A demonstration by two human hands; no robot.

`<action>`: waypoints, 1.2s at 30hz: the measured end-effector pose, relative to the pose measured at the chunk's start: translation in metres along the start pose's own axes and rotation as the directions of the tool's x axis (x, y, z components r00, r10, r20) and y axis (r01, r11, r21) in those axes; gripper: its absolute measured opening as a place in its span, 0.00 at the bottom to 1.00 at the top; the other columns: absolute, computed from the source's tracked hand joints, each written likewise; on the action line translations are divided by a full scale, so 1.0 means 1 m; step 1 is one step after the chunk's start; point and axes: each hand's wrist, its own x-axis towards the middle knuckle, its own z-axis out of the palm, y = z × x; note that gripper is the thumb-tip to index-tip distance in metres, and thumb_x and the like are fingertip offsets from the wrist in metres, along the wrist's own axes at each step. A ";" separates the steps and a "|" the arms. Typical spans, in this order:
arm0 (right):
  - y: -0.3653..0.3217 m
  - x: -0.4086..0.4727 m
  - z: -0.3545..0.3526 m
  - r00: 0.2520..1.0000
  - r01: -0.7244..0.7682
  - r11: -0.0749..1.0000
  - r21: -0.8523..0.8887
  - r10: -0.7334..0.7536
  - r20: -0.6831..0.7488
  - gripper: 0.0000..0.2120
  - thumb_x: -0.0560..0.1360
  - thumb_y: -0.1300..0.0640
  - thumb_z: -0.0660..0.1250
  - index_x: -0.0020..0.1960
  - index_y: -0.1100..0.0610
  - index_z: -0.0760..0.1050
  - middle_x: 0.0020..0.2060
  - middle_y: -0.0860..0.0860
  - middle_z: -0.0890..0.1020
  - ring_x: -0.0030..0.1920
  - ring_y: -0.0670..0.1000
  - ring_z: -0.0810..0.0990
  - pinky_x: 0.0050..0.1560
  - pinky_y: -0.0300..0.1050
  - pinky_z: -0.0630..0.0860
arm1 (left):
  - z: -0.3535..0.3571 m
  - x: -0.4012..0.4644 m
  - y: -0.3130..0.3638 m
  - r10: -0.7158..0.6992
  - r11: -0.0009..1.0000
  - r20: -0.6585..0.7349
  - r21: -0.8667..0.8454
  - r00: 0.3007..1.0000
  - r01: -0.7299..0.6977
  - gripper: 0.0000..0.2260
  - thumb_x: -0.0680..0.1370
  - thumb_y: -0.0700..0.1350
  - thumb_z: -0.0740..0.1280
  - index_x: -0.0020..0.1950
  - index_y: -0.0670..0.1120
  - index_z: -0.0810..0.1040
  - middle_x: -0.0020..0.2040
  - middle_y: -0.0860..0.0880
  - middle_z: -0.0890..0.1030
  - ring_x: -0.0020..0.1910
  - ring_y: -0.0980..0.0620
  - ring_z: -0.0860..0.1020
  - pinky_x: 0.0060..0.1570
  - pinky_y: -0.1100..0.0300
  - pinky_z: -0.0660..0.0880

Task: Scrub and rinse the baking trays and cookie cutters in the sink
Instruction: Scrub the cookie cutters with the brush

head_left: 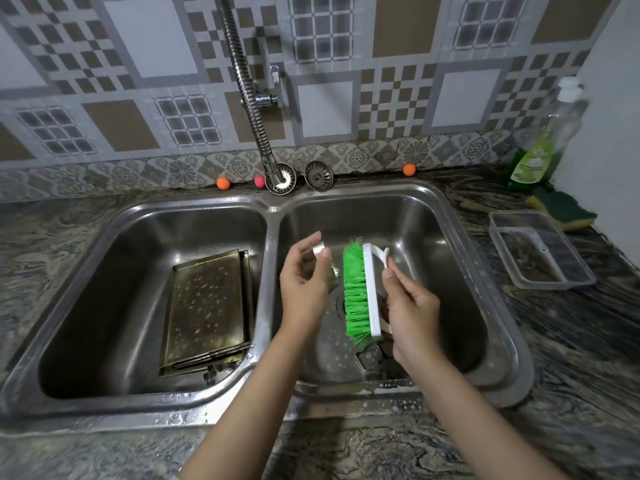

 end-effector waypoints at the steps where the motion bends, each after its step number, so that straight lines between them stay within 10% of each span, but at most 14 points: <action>1: -0.002 0.002 0.000 1.000 0.020 1.000 -0.005 -0.020 0.001 0.11 0.76 0.55 0.67 0.58 0.48 0.79 0.45 0.43 0.85 0.47 0.48 0.84 0.48 0.56 0.81 | -0.001 0.000 0.002 -0.031 0.999 0.006 -0.020 0.999 0.032 0.09 0.78 0.41 0.66 0.55 0.52 0.77 0.46 0.45 0.78 0.39 0.56 0.75 0.34 0.66 0.74; 9: -0.016 0.023 0.006 0.982 0.188 0.981 -0.042 -0.187 0.030 0.12 0.74 0.52 0.67 0.55 0.40 0.79 0.55 0.43 0.82 0.58 0.49 0.80 0.57 0.63 0.75 | -0.014 -0.004 0.003 -0.211 0.968 0.410 -0.038 0.887 0.248 0.22 0.75 0.40 0.67 0.68 0.52 0.71 0.57 0.48 0.80 0.53 0.52 0.80 0.46 0.56 0.79; 21: -0.019 0.028 0.005 0.964 0.248 0.966 -0.077 -0.239 0.116 0.12 0.77 0.56 0.65 0.57 0.42 0.78 0.29 0.35 0.77 0.35 0.38 0.75 0.56 0.62 0.75 | -0.013 -0.003 0.008 -0.162 0.969 0.275 -0.135 0.948 0.205 0.13 0.72 0.30 0.68 0.51 0.45 0.80 0.45 0.51 0.85 0.45 0.53 0.83 0.42 0.57 0.81; 25: 0.001 0.013 -0.002 0.955 0.231 0.963 -0.140 -0.197 0.221 0.12 0.77 0.54 0.66 0.57 0.40 0.78 0.48 0.41 0.84 0.50 0.47 0.82 0.56 0.63 0.77 | -0.015 0.016 0.010 -0.176 0.955 0.133 -0.218 0.975 0.202 0.08 0.74 0.31 0.67 0.48 0.42 0.80 0.39 0.50 0.85 0.38 0.54 0.82 0.38 0.61 0.79; 33: -0.027 0.044 0.000 0.967 0.246 0.961 -0.123 -0.235 0.097 0.12 0.77 0.58 0.65 0.59 0.51 0.78 0.44 0.42 0.84 0.42 0.40 0.80 0.42 0.44 0.79 | -0.010 0.008 -0.003 -0.280 0.934 0.255 -0.149 0.925 0.324 0.06 0.70 0.37 0.71 0.43 0.47 0.83 0.44 0.49 0.84 0.42 0.49 0.83 0.43 0.53 0.81; 36: -0.017 0.033 0.012 0.968 0.227 0.965 -0.132 -0.208 0.141 0.11 0.77 0.54 0.65 0.54 0.41 0.80 0.48 0.44 0.84 0.48 0.48 0.82 0.50 0.59 0.80 | -0.007 0.009 -0.002 -0.288 0.921 0.192 -0.213 0.938 0.326 0.06 0.72 0.35 0.69 0.45 0.44 0.81 0.42 0.48 0.84 0.38 0.50 0.83 0.38 0.57 0.80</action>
